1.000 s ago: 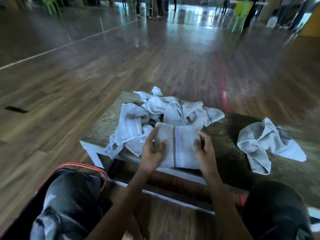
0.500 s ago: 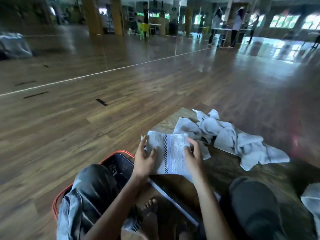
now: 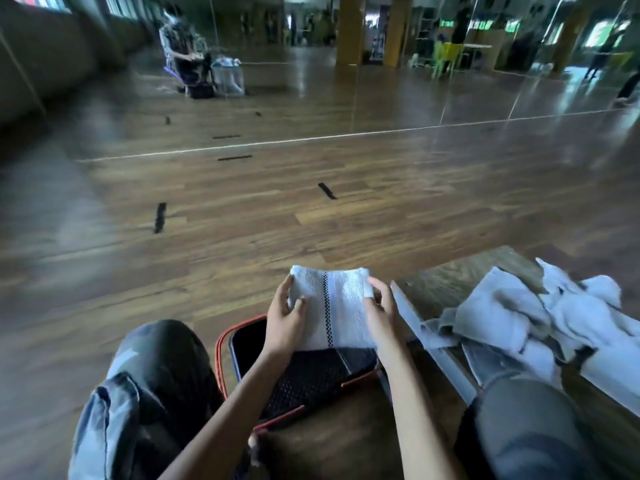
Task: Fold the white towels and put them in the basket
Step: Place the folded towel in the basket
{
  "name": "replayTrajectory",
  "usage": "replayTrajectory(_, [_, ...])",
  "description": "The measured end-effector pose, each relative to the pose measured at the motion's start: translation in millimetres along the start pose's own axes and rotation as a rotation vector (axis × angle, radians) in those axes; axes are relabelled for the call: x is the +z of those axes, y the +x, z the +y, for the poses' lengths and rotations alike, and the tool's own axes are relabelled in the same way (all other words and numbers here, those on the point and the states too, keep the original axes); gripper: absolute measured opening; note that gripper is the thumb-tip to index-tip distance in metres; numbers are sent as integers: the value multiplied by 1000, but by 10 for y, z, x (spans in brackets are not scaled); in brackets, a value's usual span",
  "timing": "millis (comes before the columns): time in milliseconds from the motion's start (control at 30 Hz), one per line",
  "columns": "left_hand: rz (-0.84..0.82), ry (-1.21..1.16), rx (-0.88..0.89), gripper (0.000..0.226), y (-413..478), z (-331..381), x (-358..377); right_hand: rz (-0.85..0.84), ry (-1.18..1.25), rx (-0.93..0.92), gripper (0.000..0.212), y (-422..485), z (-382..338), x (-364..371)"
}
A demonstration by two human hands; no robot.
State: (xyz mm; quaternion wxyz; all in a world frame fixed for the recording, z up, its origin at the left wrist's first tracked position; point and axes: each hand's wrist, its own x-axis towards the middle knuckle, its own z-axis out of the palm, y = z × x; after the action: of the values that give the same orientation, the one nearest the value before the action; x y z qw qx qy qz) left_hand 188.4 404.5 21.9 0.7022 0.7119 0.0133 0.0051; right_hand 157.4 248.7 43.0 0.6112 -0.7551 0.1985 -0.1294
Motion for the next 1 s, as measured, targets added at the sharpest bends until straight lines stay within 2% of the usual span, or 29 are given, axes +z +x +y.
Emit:
replayTrajectory(167, [108, 25, -125, 51, 207, -396, -227, -133, -16, 106, 39, 315, 260, 371])
replayTrajectory(333, [85, 30, -259, 54, 522, -981, -213, -136, -17, 199, 43, 767, 709, 728])
replayTrajectory(500, [98, 88, -396, 64, 823, -1913, -69, -270, -184, 337, 44, 1181, 1370, 898])
replayTrajectory(600, [103, 142, -458, 62, 943, -2434, 36, -345, -282, 382, 46, 1426, 1885, 1017])
replayTrajectory(800, [88, 204, -525, 76, 1180, -3280, 151, -366, -372, 490, 47, 1734, 2825, 1267])
replayTrajectory(933, [82, 244, -490, 68, 1229, -3662, 218, -334, -373, 452, 47, 1878, 3202, 1466])
replayTrajectory(1000, [63, 273, -489, 74, 1243, -3745, 223, -299, -424, 406, 45, 1918, 3320, 1560])
